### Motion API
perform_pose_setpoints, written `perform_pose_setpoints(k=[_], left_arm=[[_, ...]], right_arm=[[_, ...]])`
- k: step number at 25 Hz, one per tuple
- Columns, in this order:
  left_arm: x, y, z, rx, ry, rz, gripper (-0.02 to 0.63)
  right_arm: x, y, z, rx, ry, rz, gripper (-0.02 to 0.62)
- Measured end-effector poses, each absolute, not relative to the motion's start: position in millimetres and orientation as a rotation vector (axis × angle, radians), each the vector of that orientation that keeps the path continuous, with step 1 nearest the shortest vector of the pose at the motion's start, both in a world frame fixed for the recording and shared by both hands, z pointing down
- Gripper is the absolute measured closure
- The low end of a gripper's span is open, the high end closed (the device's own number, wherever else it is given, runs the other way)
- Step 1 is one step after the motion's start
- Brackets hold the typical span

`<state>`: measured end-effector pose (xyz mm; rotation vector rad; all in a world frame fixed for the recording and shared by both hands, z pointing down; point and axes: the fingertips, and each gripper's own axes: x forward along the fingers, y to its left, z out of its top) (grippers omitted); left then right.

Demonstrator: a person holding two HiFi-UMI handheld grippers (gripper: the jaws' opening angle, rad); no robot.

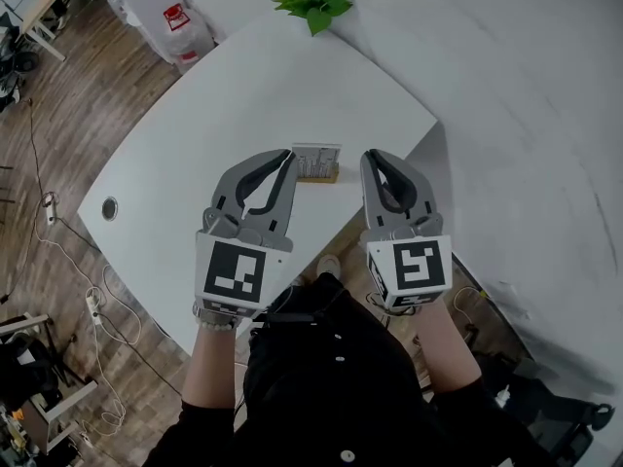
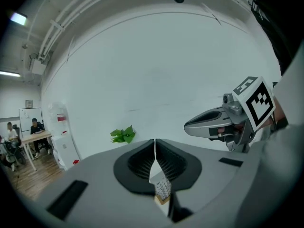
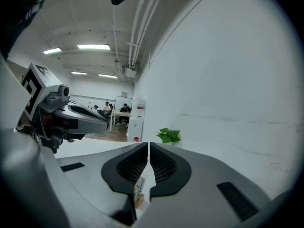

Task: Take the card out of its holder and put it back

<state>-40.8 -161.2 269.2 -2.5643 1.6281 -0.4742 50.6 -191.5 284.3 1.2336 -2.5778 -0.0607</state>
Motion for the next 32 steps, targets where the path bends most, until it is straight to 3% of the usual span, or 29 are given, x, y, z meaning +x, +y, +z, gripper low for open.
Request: perform_pose_setpoints(k=[11, 32], left_arm=[[-41, -135, 216, -2.525, 1.711, -0.344, 0.586], [-43, -128, 214, -2.487, 1.71, -0.361, 0.586]], right_arm=[[55, -164, 233, 1.205, -2.675, -0.158, 0.546], [56, -152, 222, 1.185, -2.693, -0.173, 0.546]])
